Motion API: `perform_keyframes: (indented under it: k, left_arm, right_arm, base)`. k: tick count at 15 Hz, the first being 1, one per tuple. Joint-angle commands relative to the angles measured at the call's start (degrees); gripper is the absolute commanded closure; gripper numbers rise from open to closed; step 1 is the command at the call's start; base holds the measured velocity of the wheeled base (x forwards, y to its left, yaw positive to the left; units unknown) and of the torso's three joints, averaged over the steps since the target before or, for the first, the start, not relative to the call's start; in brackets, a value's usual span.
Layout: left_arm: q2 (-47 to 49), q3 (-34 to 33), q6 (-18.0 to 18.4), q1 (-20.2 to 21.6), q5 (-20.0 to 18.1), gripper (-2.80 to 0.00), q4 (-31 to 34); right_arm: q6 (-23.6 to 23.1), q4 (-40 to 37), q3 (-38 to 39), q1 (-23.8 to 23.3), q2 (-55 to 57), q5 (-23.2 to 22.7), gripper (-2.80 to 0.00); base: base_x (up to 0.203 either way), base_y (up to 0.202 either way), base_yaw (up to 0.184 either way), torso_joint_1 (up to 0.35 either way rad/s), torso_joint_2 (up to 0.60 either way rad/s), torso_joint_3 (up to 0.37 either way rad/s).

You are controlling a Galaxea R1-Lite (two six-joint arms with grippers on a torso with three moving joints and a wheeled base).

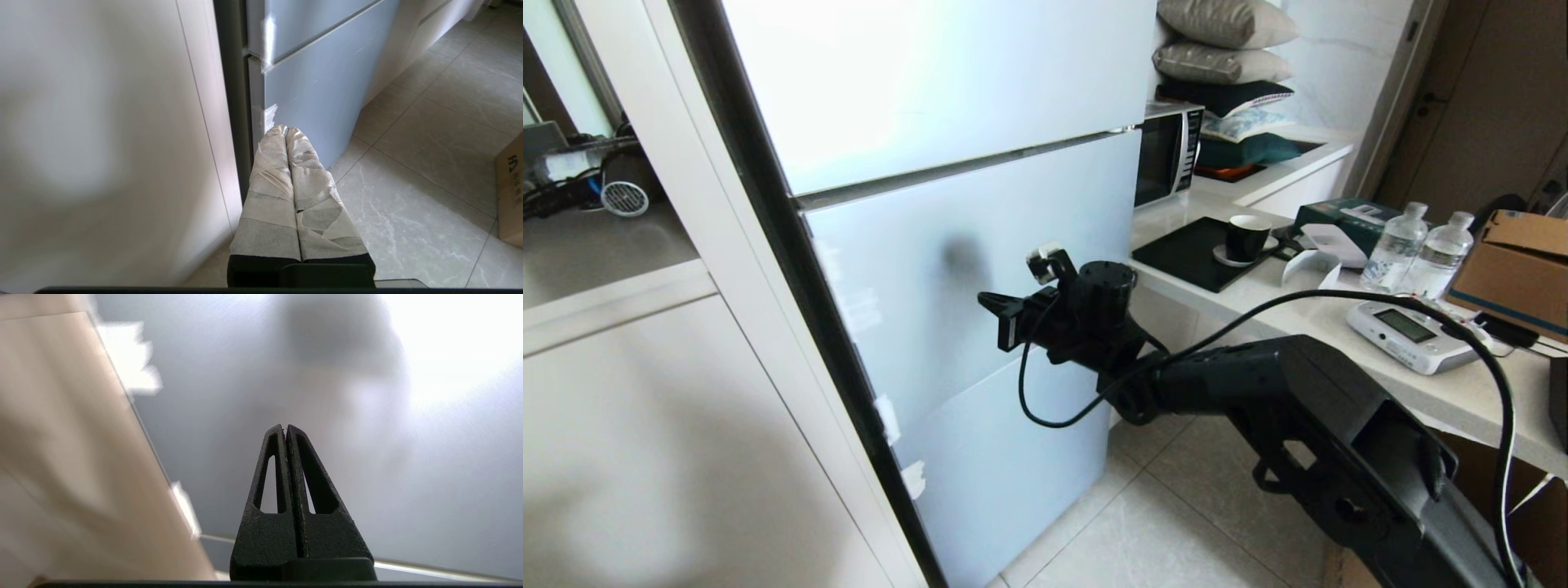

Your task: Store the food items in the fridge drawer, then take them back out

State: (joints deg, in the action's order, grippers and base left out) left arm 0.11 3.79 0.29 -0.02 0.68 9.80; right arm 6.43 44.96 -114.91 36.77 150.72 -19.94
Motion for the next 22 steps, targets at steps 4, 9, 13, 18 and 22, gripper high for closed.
perform_keyframes:
  k: [4,9,13,18,22]
  left_arm:
    - [-0.02,-0.01,-0.03,0.02,0.02,0.0,0.04]
    - [-0.02,-0.01,0.0,0.02,0.02,0.0,0.04]
    - [-0.02,-0.01,-0.03,0.02,0.02,0.0,0.04]
    - [-0.02,-0.01,-0.02,0.02,0.02,0.0,0.04]
    - [-0.02,-0.01,0.06,0.02,0.02,0.0,0.04]
  right_arm:
    - [-0.51,4.41,1.43,0.36,2.26,0.84,0.0]
    - [-0.53,6.75,20.71,3.17,-16.25,12.92,0.0]
    - [-0.75,-0.41,45.09,4.42,-47.0,18.25,0.0]
    - [-3.67,-15.74,82.76,-2.91,-88.41,29.46,0.0]
    - [-9.05,-23.53,107.8,-20.26,-117.69,24.93,0.0]
  base:
    - [0.0,0.0,0.0,0.0,0.0,0.0]
    - [0.0,0.0,0.0,0.0,0.0,0.0]
    - [0.0,0.0,0.0,0.0,0.0,0.0]
    - [0.0,0.0,0.0,0.0,0.0,0.0]
    - [0.0,0.0,0.0,0.0,0.0,0.0]
